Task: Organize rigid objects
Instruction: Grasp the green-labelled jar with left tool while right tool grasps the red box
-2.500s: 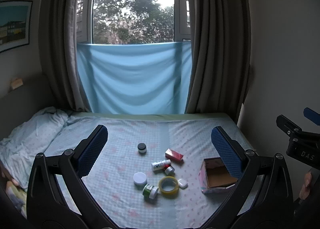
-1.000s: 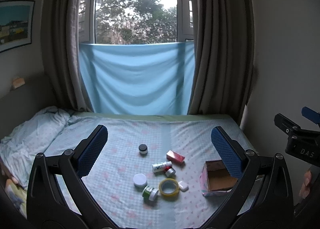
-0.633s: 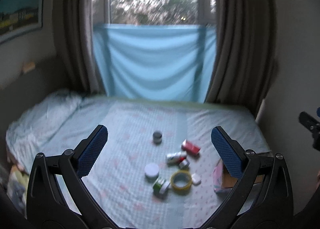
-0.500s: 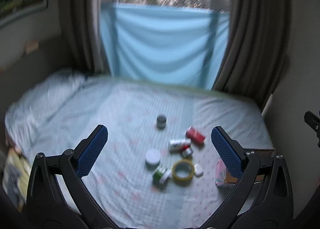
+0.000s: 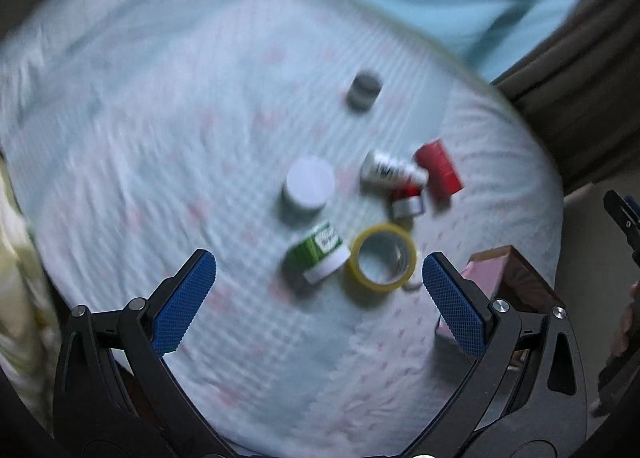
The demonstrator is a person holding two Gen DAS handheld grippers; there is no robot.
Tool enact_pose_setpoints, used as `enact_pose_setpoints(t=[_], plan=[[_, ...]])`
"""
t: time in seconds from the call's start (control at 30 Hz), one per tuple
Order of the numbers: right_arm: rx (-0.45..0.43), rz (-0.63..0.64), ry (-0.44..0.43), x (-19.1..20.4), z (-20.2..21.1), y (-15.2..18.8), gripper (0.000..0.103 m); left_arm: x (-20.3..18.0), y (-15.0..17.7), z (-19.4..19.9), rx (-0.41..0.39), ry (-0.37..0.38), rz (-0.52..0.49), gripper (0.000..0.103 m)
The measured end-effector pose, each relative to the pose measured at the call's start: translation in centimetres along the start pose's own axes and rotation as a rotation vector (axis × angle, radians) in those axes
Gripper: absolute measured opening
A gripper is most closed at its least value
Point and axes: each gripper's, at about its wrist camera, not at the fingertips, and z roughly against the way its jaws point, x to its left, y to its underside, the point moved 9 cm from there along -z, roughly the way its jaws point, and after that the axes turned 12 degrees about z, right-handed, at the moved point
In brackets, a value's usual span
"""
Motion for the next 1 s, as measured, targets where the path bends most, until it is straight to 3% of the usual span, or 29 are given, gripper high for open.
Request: enact_pose_setpoints(t=[0.27, 0.5, 0.63, 0.73, 0.87, 0.93, 1.0], plan=[[0.223, 0.169, -0.136, 1.1, -14.6, 0.4, 0.103, 1.4, 1.0, -11.6, 0.225, -0.024, 0.244, 0.102], [0.384, 0.312, -0.200, 2.3, -24.3, 1.4, 0.103, 2.2, 2.0, -17.4, 0.314, -0.048, 0.369, 0.100], [0.494, 0.366, -0.245, 3.2, -28.2, 3.0, 0.089, 2.7, 2.6, -19.8, 0.352, -0.068, 0.417, 0.100], [0.533, 0.407, -0.262, 3.8, -30.0, 3.8, 0.089, 3.1, 3.3, -21.1, 0.381, -0.074, 0.462, 0.098], [0.583, 0.451, -0.270, 4.1, -31.9, 4.5, 0.084, 3.1, 4.2, -22.6, 0.414, -0.073, 0.498, 0.087], [0.609, 0.458, -0.277, 4.2, -32.6, 4.7, 0.072, 2.9, 4.5, -23.1, 0.424, -0.074, 0.495, 0.079], [0.636, 0.457, -0.303, 4.5, -33.0, 5.0, 0.061, 2.6, 4.6, -23.4, 0.419, -0.071, 0.490, 0.079]])
